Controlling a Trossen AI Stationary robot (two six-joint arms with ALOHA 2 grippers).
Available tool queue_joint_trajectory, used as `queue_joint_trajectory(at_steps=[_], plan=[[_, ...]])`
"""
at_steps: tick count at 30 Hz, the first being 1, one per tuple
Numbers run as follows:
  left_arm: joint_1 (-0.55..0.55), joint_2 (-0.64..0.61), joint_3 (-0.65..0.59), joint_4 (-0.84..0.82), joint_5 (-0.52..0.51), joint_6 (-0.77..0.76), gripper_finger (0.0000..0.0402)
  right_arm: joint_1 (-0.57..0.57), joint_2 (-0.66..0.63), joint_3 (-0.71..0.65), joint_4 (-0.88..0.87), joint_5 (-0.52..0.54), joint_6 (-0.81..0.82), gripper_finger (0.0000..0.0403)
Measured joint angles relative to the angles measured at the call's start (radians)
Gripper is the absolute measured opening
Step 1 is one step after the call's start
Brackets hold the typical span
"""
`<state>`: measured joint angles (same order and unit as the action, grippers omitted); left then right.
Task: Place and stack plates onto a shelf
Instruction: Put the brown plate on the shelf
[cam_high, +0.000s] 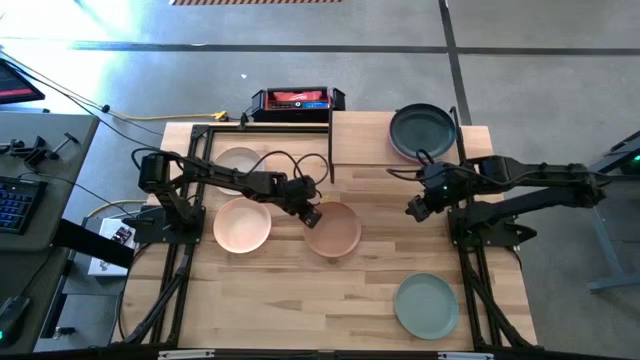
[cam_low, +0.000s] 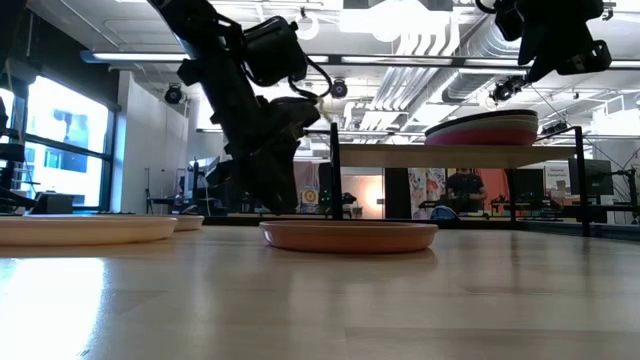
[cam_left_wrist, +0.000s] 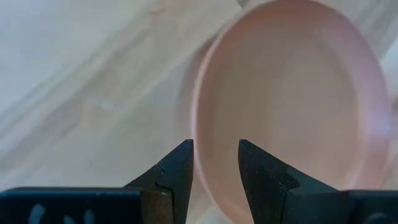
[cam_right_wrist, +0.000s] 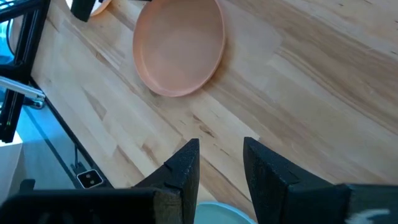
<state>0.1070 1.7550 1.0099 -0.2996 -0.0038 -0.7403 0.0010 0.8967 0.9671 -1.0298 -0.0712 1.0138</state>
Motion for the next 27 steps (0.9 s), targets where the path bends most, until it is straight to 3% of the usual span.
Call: queue_joint_trajectory(at_steps=[8, 23, 27], plan=[[0.0, 0.007, 0.0, -0.024, -0.029, 0.001, 0.0115, 0.028, 0.0, 0.0, 0.0, 0.037, -0.001, 0.0103], [-0.005, 0.074, 0.0, -0.013, 0.025, -0.016, 0.0115, 0.041, 0.0, 0.0, 0.004, 0.04, 0.006, 0.0103], [-0.005, 0.074, 0.0, -0.01, 0.023, -0.013, 0.0098, 0.041, 0.0, 0.0, 0.004, 0.045, 0.006, 0.0103]])
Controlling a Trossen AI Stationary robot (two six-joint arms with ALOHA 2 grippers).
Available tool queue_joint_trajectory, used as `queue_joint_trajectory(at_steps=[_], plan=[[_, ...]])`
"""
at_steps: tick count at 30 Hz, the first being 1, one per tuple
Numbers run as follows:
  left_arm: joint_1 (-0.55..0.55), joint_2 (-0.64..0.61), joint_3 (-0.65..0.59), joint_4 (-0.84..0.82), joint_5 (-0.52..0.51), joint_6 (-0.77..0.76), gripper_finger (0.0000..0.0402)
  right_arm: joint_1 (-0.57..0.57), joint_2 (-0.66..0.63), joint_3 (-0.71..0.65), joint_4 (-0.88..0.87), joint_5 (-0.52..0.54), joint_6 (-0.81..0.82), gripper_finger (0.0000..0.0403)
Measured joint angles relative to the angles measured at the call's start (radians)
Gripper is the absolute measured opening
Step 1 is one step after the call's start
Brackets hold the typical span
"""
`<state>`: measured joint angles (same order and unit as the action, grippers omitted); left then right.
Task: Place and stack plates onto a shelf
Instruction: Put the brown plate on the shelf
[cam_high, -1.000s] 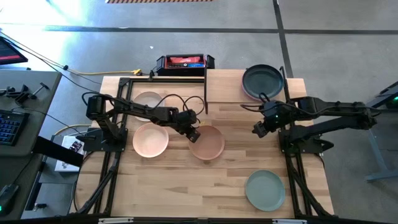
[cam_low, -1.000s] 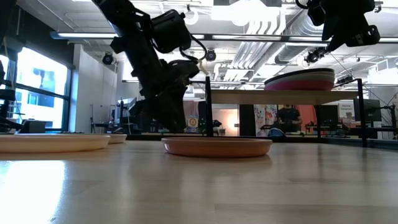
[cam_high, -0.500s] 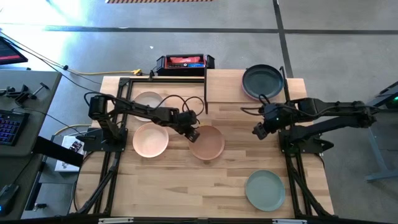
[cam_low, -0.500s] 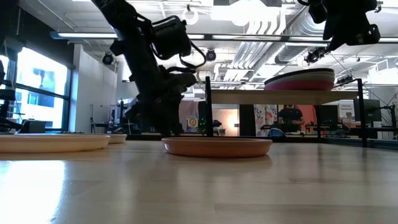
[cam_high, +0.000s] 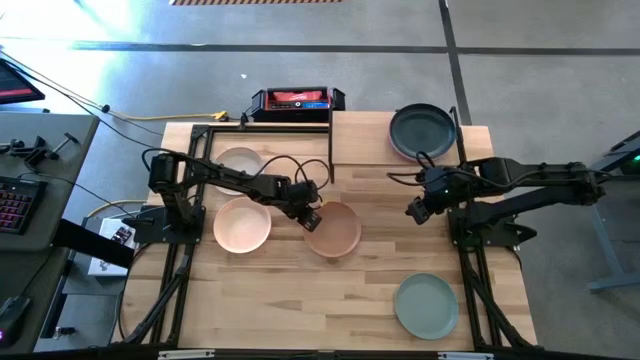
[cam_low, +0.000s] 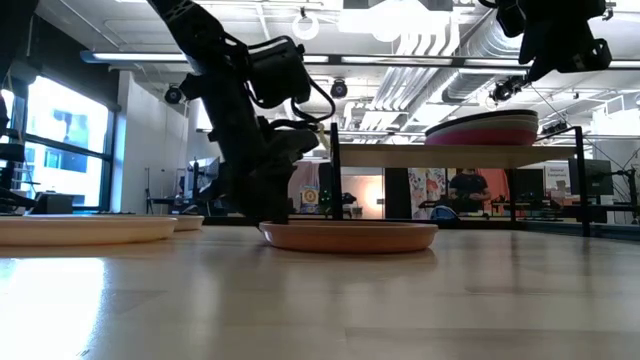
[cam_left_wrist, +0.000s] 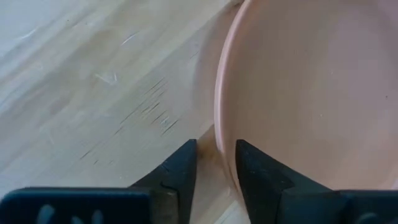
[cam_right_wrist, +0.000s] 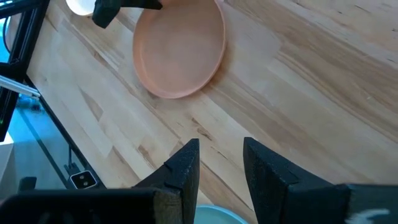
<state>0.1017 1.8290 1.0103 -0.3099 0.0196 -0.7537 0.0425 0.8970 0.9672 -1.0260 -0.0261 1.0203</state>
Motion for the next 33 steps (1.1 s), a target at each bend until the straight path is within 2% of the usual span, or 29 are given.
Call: queue_joint_trajectory(at_steps=[8, 16, 23, 33], plan=[[-0.009, 0.0, 0.0, 0.003, 0.001, 0.051, 0.0008, 0.0, 0.0, 0.0, 0.0, 0.026, 0.001, 0.0103], [-0.028, -0.016, -0.001, 0.026, 0.002, 0.051, 0.0004, 0.0, 0.0, 0.0, 0.0, 0.027, 0.001, 0.0103], [-0.031, -0.097, 0.056, 0.011, -0.005, 0.081, 0.0002, 0.0, 0.0, 0.0, 0.002, 0.027, 0.0, 0.0103], [0.044, -0.203, 0.242, -0.07, -0.147, 0.236, 0.0001, 0.0, 0.0, 0.0, 0.003, 0.027, 0.003, 0.0103]])
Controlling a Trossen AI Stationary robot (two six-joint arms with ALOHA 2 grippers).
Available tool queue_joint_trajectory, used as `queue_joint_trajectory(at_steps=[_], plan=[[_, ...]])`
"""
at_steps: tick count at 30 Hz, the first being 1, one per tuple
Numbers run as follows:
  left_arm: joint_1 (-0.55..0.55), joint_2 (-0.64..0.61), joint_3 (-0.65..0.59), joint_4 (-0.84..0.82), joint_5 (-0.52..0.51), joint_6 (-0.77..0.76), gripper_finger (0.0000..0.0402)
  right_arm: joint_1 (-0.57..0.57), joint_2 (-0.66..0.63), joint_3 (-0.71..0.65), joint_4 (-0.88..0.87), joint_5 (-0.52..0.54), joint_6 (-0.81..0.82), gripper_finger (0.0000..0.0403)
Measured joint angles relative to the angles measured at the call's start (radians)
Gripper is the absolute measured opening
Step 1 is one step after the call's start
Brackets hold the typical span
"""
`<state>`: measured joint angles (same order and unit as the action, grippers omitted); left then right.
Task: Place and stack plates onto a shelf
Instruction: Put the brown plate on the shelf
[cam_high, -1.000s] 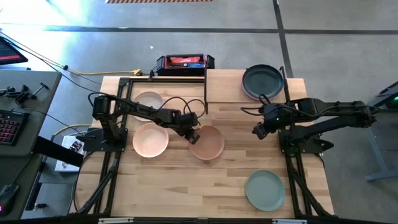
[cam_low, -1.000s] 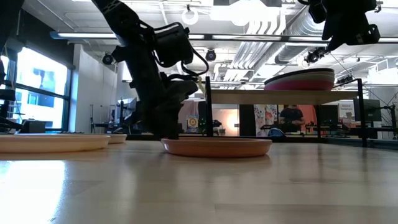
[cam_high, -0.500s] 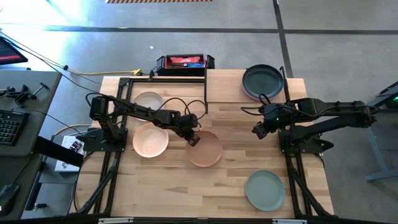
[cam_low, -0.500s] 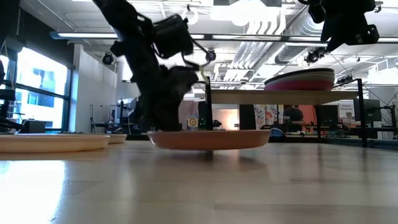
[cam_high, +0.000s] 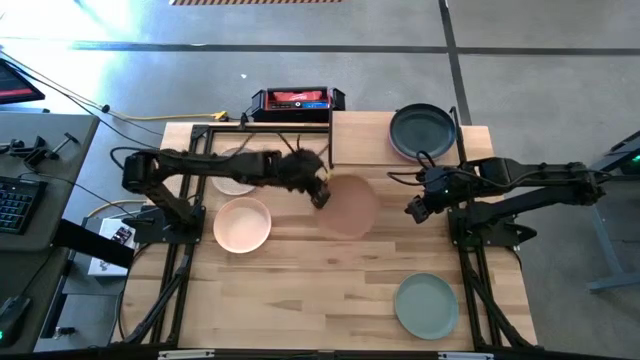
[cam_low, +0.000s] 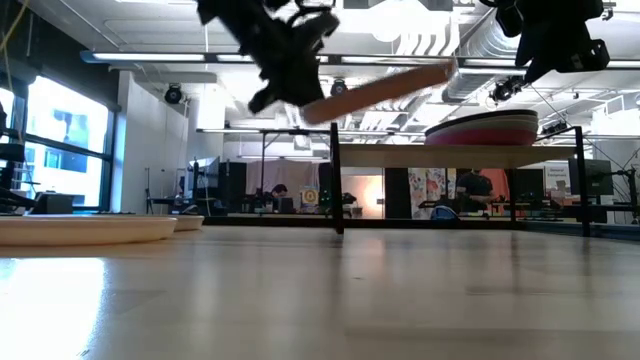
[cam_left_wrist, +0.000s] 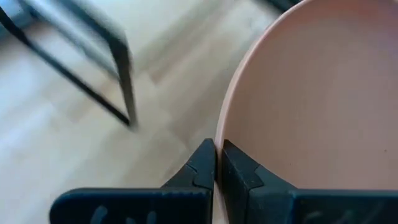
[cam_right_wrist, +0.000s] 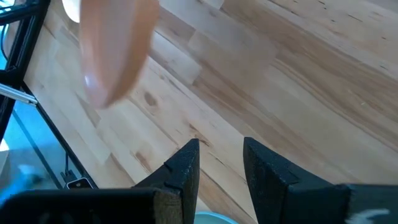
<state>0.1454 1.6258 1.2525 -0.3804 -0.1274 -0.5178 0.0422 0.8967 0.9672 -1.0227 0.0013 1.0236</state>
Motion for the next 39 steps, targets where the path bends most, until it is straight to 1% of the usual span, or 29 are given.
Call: queue_joint_trajectory(at_steps=[7, 11, 15, 19, 22, 26, 28, 31, 36, 39], plan=[[0.109, -0.005, 0.166, -0.01, -0.04, 0.166, 0.0001, 0.0, 0.0, 0.0, 0.001, 0.0, 0.0, 0.0103], [0.179, -0.005, 0.219, -0.015, -0.089, 0.245, 0.0001, 0.0, 0.0, 0.0, 0.001, 0.013, 0.008, 0.0103], [0.249, -0.005, 0.232, 0.059, -0.091, 0.311, 0.0001, 0.0, 0.0, 0.0, 0.001, 0.024, 0.008, 0.0103], [0.296, 0.002, 0.232, 0.122, -0.058, 0.337, 0.0001, 0.0, 0.0, 0.0, 0.001, 0.025, 0.008, 0.0103], [0.323, 0.006, 0.231, 0.126, -0.032, 0.336, 0.0001, 0.0, 0.0, 0.0, 0.001, 0.025, 0.008, 0.0103], [0.329, 0.011, 0.231, 0.132, -0.027, 0.328, 0.0001, 0.0, 0.0, 0.0, 0.001, 0.032, 0.008, 0.0103], [0.327, 0.012, 0.231, 0.128, -0.02, 0.326, 0.0001, 0.0, 0.0, 0.0, 0.003, 0.061, 0.017, 0.0103], [0.313, 0.011, 0.231, 0.103, -0.008, 0.289, 0.0001, -0.001, 0.0, 0.0, 0.03, 0.137, 0.049, 0.0103], [0.265, 0.011, 0.231, -0.027, -0.005, 0.284, 0.0001, -0.016, 0.0, 0.0, 0.176, 0.279, 0.019, 0.0103], [0.232, 0.011, 0.231, -0.116, -0.004, 0.284, 0.0001, -0.044, 0.0, 0.0, 0.271, 0.327, -0.024, 0.0103]])
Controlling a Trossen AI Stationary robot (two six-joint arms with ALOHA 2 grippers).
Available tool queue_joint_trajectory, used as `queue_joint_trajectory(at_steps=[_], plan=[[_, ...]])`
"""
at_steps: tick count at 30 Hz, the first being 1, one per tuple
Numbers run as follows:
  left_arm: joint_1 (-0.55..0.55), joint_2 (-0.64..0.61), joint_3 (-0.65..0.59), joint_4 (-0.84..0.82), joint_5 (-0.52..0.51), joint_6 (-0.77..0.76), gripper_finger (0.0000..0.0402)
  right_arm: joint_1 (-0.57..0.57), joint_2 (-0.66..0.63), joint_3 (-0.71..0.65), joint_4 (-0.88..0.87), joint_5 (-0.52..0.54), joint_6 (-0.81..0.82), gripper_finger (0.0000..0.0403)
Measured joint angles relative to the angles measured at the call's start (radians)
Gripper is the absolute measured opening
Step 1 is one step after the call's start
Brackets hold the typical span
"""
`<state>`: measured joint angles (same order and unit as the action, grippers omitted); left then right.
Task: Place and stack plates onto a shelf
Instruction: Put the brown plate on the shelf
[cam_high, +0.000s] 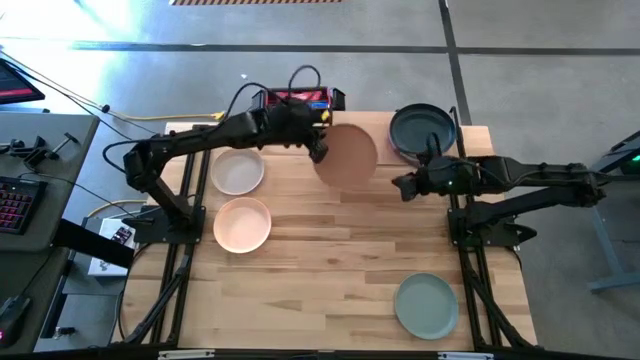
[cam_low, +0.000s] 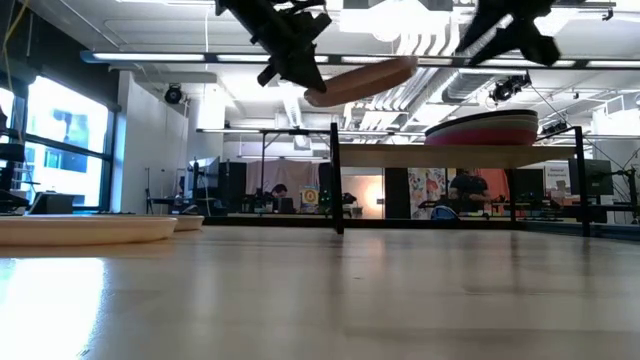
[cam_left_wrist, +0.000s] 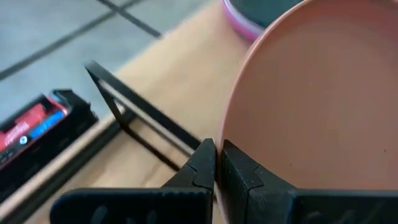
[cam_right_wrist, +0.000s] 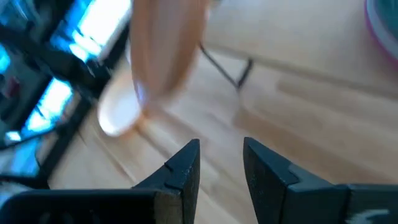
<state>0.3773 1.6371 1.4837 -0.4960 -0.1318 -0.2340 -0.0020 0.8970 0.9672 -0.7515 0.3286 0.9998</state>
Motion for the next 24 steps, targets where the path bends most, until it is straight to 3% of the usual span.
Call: queue_joint_trajectory(at_steps=[11, 24], plan=[[-0.105, 0.0, 0.0, -0.119, -0.009, -0.056, 0.0001, -0.122, 0.011, 0.0, 0.117, -0.019, -0.058, 0.0103], [-0.152, 0.0, 0.0, -0.268, -0.015, -0.181, 0.0001, -0.132, 0.173, 0.0, 0.175, -0.147, -0.032, 0.0103]])
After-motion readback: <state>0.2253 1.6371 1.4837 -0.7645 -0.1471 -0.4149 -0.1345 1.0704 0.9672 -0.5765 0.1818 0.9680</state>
